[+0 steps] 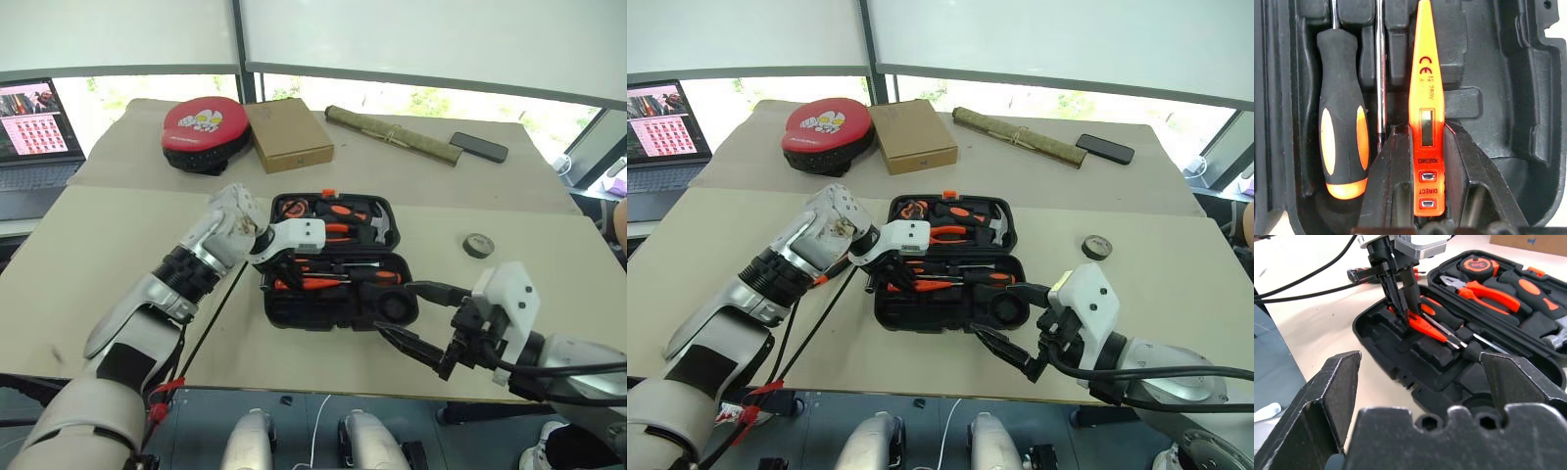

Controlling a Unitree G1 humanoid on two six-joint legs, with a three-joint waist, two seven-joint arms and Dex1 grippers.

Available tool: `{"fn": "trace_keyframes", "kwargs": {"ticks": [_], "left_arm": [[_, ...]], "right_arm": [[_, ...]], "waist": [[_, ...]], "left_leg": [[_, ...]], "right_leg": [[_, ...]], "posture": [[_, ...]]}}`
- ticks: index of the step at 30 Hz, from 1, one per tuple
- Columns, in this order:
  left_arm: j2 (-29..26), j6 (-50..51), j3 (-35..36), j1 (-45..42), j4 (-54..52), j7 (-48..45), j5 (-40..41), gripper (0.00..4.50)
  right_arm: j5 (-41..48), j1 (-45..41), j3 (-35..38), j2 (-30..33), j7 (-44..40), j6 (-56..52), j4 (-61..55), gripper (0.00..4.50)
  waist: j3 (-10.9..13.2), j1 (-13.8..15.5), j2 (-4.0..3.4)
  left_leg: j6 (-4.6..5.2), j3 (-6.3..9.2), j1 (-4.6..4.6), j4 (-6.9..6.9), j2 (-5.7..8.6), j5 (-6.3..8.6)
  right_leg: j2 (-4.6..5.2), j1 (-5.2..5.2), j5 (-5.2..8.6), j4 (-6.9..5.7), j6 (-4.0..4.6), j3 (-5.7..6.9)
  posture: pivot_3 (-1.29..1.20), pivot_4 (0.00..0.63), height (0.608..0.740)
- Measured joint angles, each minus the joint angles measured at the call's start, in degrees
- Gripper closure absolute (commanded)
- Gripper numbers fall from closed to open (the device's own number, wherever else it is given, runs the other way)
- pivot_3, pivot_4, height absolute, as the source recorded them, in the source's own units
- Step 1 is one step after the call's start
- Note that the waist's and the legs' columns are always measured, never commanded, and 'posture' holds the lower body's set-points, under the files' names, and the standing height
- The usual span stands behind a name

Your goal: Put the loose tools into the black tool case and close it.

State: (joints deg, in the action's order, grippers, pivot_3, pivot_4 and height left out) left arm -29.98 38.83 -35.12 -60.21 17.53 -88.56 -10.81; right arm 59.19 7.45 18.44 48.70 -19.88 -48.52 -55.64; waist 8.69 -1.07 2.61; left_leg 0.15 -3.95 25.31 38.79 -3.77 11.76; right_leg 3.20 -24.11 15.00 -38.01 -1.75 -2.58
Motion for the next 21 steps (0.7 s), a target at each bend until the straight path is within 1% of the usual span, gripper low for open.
{"fn": "trace_keyframes", "kwargs": {"ticks": [7, 8, 10, 11, 12, 14, 16, 20, 21], "left_arm": [[-0.68, -2.56, -0.9, 0.13, -0.56, 0.23, -0.26, 4.09], [-0.69, -2.56, -0.91, 0.17, -0.7, 0.26, -0.26, 3.09], [-1.02, -2.57, -1.08, 0.38, -0.97, 0.22, -0.32, 2.72], [-1.6, -2.5, -1.04, 0.42, -1.41, -0.01, -0.25, 2.19], [-1.81, -2.47, -1.04, 0.42, -1.63, -0.27, -0.21, 1.94], [-3.17, -1.77, -1.05, 0.61, -2.82, -1.99, 0.44, 1.28], [-4.21, -0.59, -0.87, 0.68, -3.33, -2.69, 1.92, 1.28], [-7.96, 1.6, 2.02, 0.56, -7.19, -3.5, 8.42, 1.28], [-8.64, 1.51, 3.56, 0.57, -7.84, -3.51, 10.32, 1.53]], "right_arm": [[-2.41, 0.22, -2.17, -0.17, -0.73, 1.03, 0.16, 0.0], [-2.77, 0.2, -2.3, -0.18, -0.9, 1.26, 0.37, 0.0], [-3.18, 0.19, -2.41, -0.2, -1.1, 1.58, 0.79, 0.0], [-3.71, 0.18, -2.42, -0.21, -1.26, 1.8, 1.13, 0.0], [-3.86, 0.18, -2.42, -0.21, -1.27, 1.83, 1.17, 0.0], [-4.03, 0.19, -2.45, -0.39, -1.39, 2.0, 1.2, 0.0], [-4.08, 0.21, -2.46, -0.71, -1.4, 2.1, 1.21, 0.0], [-4.1, 0.62, -2.45, -0.8, -1.52, 2.2, 1.2, 0.0], [-4.12, 0.7, -2.44, -0.8, -1.61, 2.21, 1.22, 0.0]], "waist": [[-0.01, 0.07, -0.01], [-0.01, 0.09, -0.01], [-0.01, 0.1, -0.01], [-0.01, 0.12, -0.01], [-0.01, 0.12, -0.01], [-0.01, 0.18, -0.03], [-0.01, 0.28, -0.03], [0.0, 0.39, -0.04], [0.0, 0.4, -0.04]], "left_leg": [[0.0, -0.01, -0.02, 0.04, 0.0, 0.0], [0.0, -0.02, -0.01, 0.04, 0.0, 0.0], [0.0, -0.03, -0.01, 0.04, 0.01, 0.0], [0.0, -0.03, -0.01, 0.04, 0.0, 0.0], [0.0, -0.03, -0.01, 0.04, 0.0, 0.0], [0.0, -0.03, -0.01, 0.04, 0.01, 0.0], [0.0, -0.03, 0.01, 0.05, 0.01, 0.0], [0.0, 0.0, 0.05, 0.07, 0.02, 0.0], [0.0, 0.01, 0.05, 0.07, 0.01, 0.0]], "right_leg": [[0.0, 0.03, 0.0, -0.02, 0.0, 0.0], [0.0, 0.03, 0.0, -0.02, 0.0, 0.0], [0.01, 0.02, 0.0, -0.02, 0.0, 0.0], [0.0, 0.03, 0.0, -0.02, 0.0, 0.01], [0.0, 0.03, 0.0, -0.02, 0.0, 0.01], [0.01, 0.02, 0.0, -0.02, 0.0, 0.01], [0.01, 0.01, 0.0, -0.03, 0.0, 0.01], [0.04, 0.01, 0.0, -0.02, 0.0, 0.02], [0.04, 0.01, 0.0, -0.02, 0.0, 0.03]], "posture": [[0.0, 0.15, 0.74], [0.0, 0.15, 0.74], [0.0, 0.15, 0.74], [0.0, 0.15, 0.74], [0.0, 0.15, 0.74], [0.0, 0.15, 0.74], [0.0, 0.15, 0.74], [0.0, 0.15, 0.74], [0.0, 0.15, 0.74]]}}
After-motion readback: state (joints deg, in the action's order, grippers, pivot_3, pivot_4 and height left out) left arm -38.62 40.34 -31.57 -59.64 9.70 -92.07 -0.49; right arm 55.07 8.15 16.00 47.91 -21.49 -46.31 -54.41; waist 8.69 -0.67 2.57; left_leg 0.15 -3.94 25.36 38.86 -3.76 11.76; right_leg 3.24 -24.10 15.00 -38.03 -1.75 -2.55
